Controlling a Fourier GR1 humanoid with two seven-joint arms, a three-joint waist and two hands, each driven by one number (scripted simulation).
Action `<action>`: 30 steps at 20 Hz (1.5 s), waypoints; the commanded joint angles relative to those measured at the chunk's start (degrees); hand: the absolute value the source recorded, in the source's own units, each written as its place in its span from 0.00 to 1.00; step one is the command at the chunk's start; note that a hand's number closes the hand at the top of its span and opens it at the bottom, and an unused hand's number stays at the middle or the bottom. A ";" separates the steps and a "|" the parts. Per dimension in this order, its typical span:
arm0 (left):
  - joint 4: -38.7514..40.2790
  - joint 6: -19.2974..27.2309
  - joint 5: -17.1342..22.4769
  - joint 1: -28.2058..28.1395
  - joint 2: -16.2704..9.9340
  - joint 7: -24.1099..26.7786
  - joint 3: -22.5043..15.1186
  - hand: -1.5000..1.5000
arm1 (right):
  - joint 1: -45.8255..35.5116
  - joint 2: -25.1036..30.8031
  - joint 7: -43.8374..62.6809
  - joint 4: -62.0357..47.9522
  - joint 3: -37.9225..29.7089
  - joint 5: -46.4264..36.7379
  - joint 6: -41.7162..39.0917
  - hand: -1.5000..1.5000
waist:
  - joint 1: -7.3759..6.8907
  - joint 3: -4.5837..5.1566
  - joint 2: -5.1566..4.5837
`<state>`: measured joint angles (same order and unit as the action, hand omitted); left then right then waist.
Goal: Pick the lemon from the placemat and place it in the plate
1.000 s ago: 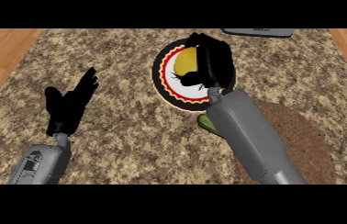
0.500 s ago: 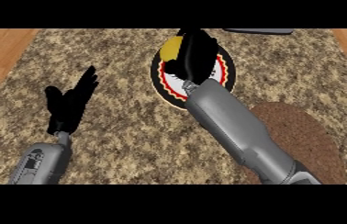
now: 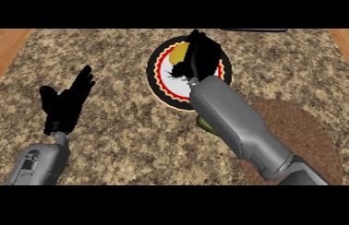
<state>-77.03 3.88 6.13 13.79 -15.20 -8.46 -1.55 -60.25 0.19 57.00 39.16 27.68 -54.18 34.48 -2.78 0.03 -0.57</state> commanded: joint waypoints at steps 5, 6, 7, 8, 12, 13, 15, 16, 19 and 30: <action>0.35 -0.79 0.41 0.42 -0.08 -0.89 1.07 0.50 | 5.46 -0.18 -12.92 -2.65 -2.56 17.06 1.36 0.00 | 0.41 -0.06 -0.11; -0.90 2.75 -2.08 -0.11 2.57 -1.00 -0.90 0.50 | 4.53 -0.18 -18.33 -5.96 -5.19 17.04 2.62 0.00 | 0.53 -0.08 -0.18; -2.87 1.44 -1.63 -0.68 0.91 -2.37 -0.36 0.50 | -0.10 -0.18 -18.20 -7.46 -7.50 17.80 1.30 0.00 | 0.54 -0.07 -0.03; -3.35 -0.37 0.22 -0.01 -0.18 -3.46 0.83 0.50 | 1.53 -0.18 -20.68 -8.08 -6.03 18.21 5.55 0.00 | 0.06 -0.08 -0.15; -3.56 0.95 -1.71 -3.62 1.76 0.27 -0.58 0.50 | 0.78 -0.18 -25.36 -4.11 -5.15 15.29 10.60 0.00 | 1.04 -0.07 0.20; 0.60 -0.56 -0.50 -1.45 0.20 1.37 1.71 0.50 | 1.57 -0.18 -27.55 -1.13 -4.70 16.47 13.13 0.00 | 1.28 -0.05 0.01; -2.63 -2.06 0.15 -1.36 -1.79 -2.42 1.53 0.50 | 1.21 -0.18 -30.67 4.80 -4.35 19.50 14.58 0.00 | 0.69 -0.14 0.34; -2.73 0.25 -1.04 -1.88 0.34 -2.13 0.59 0.50 | 4.13 -0.18 -33.37 7.63 -3.10 21.98 15.66 0.00 | 0.81 -0.14 0.31; -1.84 -1.83 0.43 -2.58 0.30 -0.21 1.48 0.50 | 1.98 -0.18 -31.94 8.34 -2.98 27.21 19.18 0.00 | 0.27 -0.06 0.12; -0.76 -1.47 -1.01 -2.54 0.74 0.23 2.68 0.50 | 15.37 -0.18 -43.59 22.71 -9.05 46.36 10.06 0.00 | 2.29 -0.05 0.42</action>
<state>-78.83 2.89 5.40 10.65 -14.98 -8.68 0.74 -48.97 0.17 19.81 60.22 19.21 -12.56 46.11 -0.72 -0.05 -0.10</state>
